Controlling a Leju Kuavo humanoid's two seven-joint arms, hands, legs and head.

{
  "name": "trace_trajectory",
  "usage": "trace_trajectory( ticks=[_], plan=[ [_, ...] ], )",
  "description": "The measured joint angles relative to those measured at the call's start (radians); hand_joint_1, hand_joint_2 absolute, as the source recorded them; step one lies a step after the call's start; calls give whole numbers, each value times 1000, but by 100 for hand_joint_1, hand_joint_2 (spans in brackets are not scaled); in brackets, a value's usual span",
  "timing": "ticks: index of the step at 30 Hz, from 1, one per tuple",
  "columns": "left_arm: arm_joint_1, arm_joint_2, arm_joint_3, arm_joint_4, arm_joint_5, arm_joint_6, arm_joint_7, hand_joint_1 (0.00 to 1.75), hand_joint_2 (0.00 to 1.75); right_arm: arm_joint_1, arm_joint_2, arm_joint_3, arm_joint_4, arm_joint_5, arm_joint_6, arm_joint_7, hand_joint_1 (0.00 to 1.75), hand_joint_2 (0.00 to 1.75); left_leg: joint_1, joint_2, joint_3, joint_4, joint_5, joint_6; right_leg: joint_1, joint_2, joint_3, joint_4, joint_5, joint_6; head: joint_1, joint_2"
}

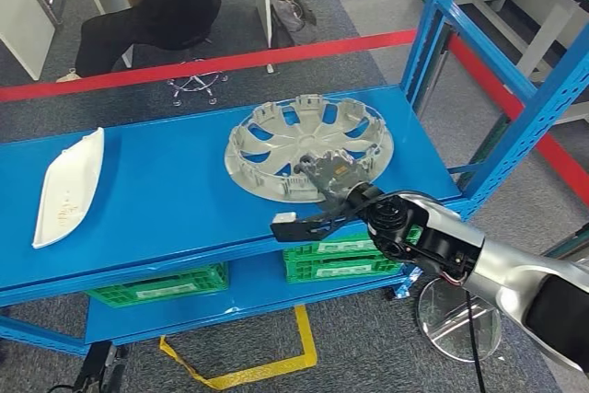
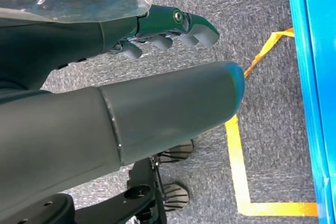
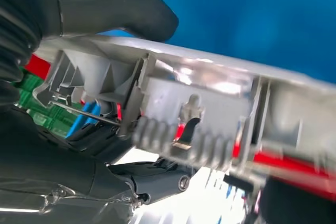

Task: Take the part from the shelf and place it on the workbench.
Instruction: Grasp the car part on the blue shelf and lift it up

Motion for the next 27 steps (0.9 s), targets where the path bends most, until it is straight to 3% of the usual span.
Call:
trace_trajectory(
  ticks=[7,17,27],
  plan=[
    [1,0,0,0,1,0,0,0,0,-39,27,-76,-118,-109,2,4,175,175,0,0,-2,0,-1,0,0,0,-1,0,-1,0,0,0],
    [11,0,0,0,13,4,-12,0,0,-80,57,-130,-193,-376,-4,6,175,175,0,-1,-2,0,-1,0,0,-1,-2,0,-1,0,0,0],
    [25,1,0,0,21,14,-32,0,0,-116,95,-174,-215,-747,-167,-49,175,175,0,0,-3,0,-1,-1,0,0,-3,0,-1,0,0,0]
  ],
)
